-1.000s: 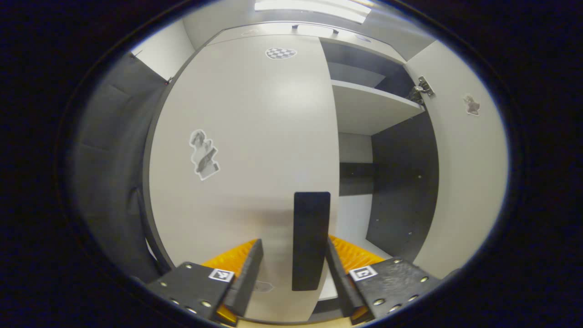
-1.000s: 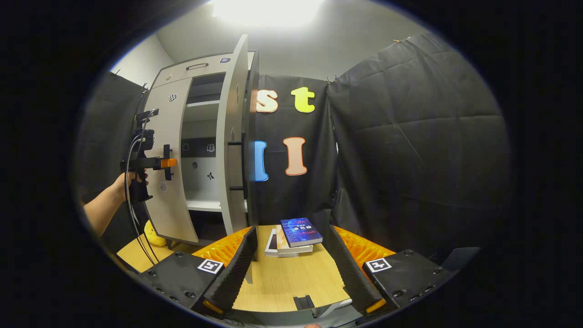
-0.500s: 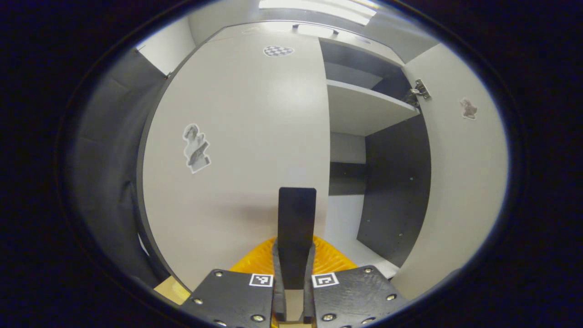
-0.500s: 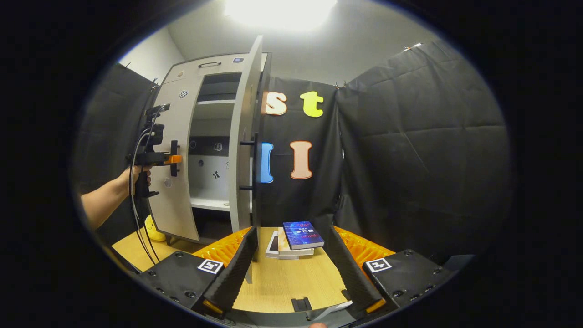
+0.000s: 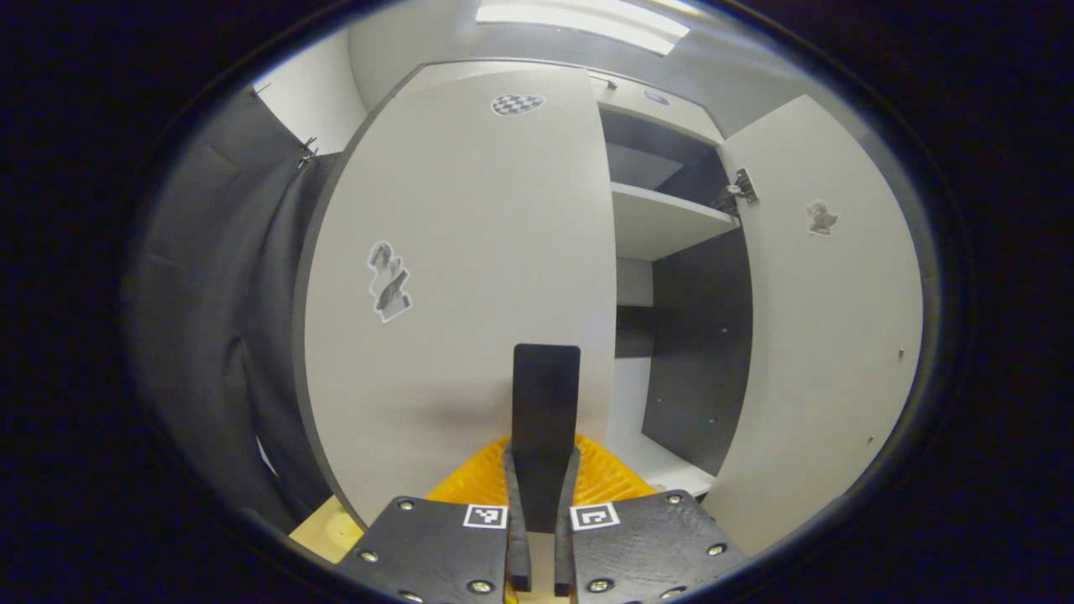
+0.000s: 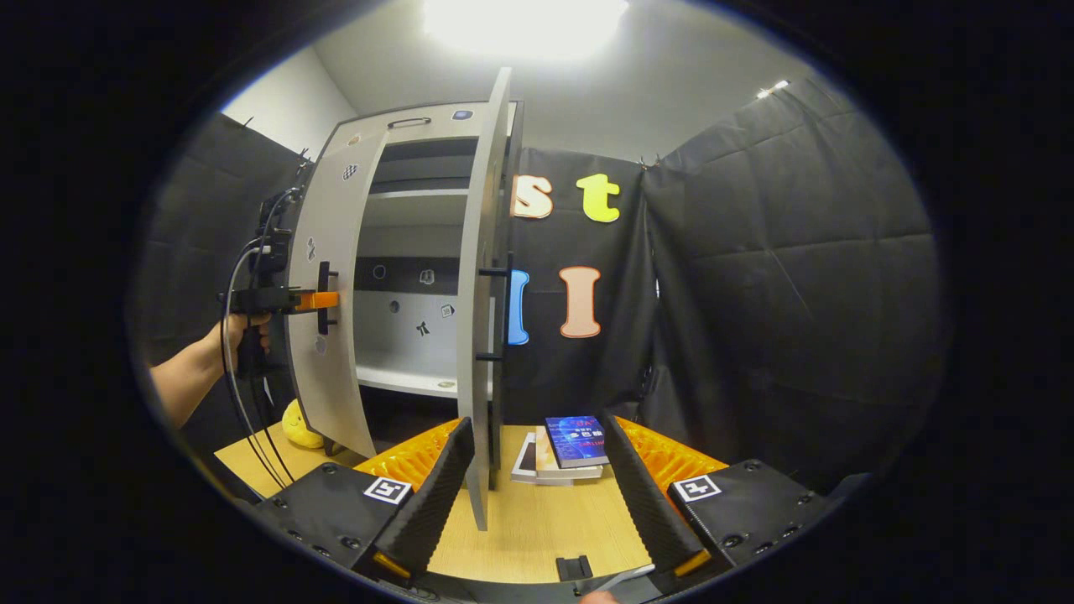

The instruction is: Open the right door of the double-door shoe cabinet with the right hand, and open the left door with the left hand.

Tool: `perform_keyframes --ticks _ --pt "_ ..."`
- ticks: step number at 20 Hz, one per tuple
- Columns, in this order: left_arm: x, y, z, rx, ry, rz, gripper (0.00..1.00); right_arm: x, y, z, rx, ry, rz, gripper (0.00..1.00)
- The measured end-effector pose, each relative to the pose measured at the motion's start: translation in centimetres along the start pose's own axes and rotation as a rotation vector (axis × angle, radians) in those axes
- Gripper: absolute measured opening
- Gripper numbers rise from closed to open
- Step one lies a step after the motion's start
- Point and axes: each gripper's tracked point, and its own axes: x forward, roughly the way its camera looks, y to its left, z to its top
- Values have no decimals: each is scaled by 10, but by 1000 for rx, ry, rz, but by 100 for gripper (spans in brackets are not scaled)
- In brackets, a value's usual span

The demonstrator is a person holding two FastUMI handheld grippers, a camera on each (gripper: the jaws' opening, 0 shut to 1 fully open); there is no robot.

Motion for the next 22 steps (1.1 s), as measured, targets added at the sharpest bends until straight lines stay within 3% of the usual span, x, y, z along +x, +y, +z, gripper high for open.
perform_keyframes --ticks 12,18,22 --pt "-18 19 6 -33 2 -15 12 23 50 7 -17 -31 126 98" --pt "-27 33 7 -26 -10 25 14 29 74 9 -12 -35 170 98" --pt "-30 40 6 -20 -6 27 10 31 94 10 -11 -32 200 98"
